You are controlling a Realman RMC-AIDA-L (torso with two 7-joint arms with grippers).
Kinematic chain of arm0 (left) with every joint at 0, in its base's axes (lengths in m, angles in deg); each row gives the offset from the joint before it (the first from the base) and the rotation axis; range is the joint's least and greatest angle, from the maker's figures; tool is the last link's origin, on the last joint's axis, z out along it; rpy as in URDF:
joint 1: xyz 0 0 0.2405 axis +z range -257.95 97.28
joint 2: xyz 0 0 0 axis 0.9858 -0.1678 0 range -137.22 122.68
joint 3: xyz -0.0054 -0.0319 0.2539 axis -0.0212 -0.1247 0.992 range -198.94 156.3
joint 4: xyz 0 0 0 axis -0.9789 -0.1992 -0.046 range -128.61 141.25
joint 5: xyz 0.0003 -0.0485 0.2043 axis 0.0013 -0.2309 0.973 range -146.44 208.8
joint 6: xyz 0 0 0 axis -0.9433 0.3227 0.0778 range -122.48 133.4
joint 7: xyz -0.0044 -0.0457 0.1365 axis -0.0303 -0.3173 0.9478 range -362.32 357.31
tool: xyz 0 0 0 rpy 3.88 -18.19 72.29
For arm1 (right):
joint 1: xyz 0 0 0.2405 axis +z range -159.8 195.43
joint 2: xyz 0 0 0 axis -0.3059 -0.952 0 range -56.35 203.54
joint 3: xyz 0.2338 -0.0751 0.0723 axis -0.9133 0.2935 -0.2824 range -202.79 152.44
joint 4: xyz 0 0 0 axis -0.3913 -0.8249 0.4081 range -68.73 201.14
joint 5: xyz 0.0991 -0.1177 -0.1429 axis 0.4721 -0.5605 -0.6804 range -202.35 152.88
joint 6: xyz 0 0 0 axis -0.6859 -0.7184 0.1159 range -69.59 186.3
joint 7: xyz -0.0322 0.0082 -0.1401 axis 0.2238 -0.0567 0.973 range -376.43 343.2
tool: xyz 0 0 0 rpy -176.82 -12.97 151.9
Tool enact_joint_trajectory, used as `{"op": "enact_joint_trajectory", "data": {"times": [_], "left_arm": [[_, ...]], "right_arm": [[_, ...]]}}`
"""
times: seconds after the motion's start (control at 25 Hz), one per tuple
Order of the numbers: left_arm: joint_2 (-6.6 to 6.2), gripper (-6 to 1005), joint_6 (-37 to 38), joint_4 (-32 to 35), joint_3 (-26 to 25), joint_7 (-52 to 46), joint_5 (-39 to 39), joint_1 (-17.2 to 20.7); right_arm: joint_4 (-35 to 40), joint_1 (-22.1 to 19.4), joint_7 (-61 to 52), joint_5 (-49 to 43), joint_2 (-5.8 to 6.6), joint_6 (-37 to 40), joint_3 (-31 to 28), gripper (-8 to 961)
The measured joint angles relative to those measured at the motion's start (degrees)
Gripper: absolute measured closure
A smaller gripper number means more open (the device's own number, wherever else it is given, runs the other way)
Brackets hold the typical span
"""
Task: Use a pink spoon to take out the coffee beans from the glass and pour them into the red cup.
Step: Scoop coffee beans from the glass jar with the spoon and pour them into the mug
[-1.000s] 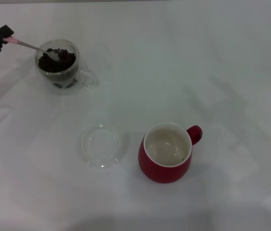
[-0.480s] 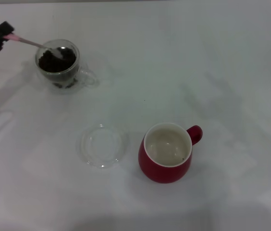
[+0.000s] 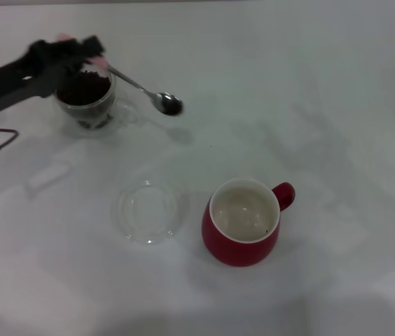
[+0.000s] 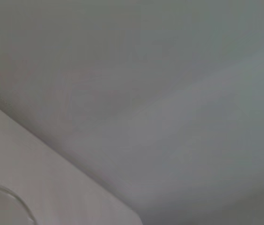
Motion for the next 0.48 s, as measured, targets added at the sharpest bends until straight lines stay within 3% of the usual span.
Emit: {"op": "enact_joint_trajectory", "data": {"times": [0.48], "left_arm": [[0.14,868,2.14,0.82,11.32,2.26,0.09,-5.0]], "right_arm": [[0.09,0.27,0.03,0.0,-0.33,0.02,0.33,214]]}}
